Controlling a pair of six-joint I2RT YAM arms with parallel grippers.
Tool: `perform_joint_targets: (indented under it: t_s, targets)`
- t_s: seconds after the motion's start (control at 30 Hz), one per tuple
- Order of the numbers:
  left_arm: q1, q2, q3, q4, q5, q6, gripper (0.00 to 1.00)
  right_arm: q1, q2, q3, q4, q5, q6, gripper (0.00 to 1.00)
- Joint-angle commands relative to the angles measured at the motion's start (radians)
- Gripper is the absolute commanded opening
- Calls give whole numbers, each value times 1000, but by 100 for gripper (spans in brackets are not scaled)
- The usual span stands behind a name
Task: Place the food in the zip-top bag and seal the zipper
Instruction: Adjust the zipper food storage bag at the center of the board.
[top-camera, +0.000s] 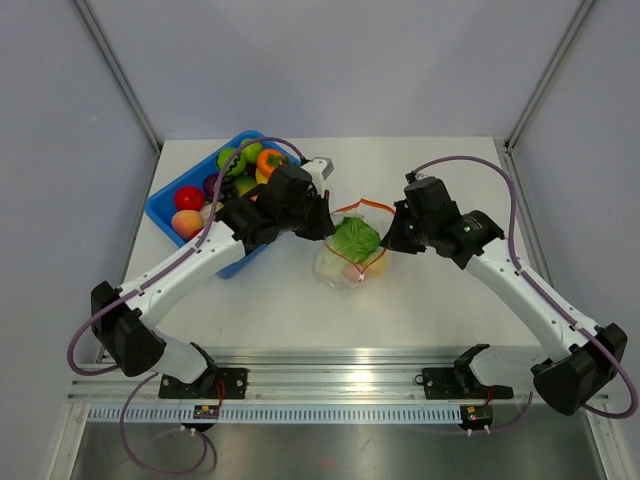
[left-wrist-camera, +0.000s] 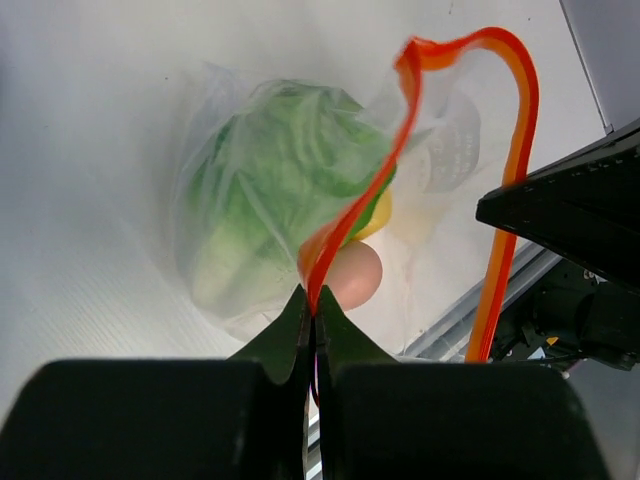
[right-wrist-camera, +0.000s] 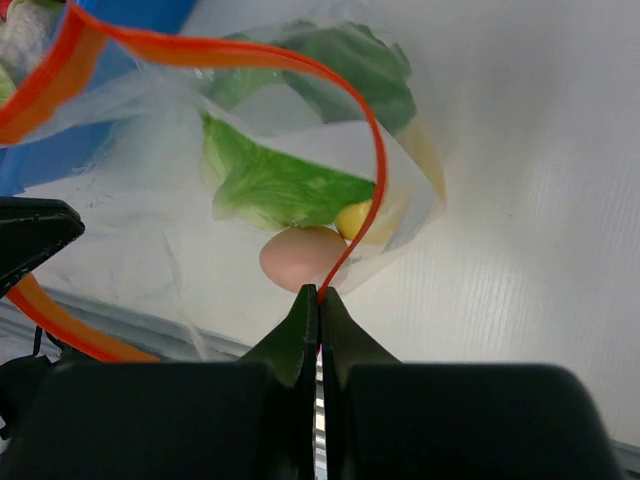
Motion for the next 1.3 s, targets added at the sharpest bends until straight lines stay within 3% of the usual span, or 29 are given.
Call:
perform_joint_targets:
  t_s: [0.0, 0.17, 0.3, 0.4, 0.87, 0.9, 1.0, 1.2, 1.27]
  targets:
    - [4, -4, 19, 42, -2, 22, 0, 12, 9, 45, 8, 37, -19, 1]
    - [4, 5, 1, 57, 14, 34, 0, 12, 21, 62, -7, 76, -16, 11]
    - [4, 9, 0, 59, 26, 47, 0, 11, 30, 79, -21, 96, -16, 33]
    - [4, 8, 4, 59, 29, 48, 0, 11, 50, 90, -27, 113, -22, 40]
    - [8, -6, 3, 53, 35, 63, 0, 11, 115, 98, -44, 220, -46, 41]
    - [8, -6, 4, 53, 35, 65, 0, 11, 122, 96, -46, 225, -46, 49]
    - [11, -7, 4, 51, 38, 67, 0, 11, 136, 90, -40, 237, -48, 55]
    - [15, -12, 0, 46, 38, 70, 0, 3, 161, 91, -32, 240, -56, 54]
    - [16, -14, -2, 45, 38, 71, 0, 0, 159, 90, -29, 240, -53, 45]
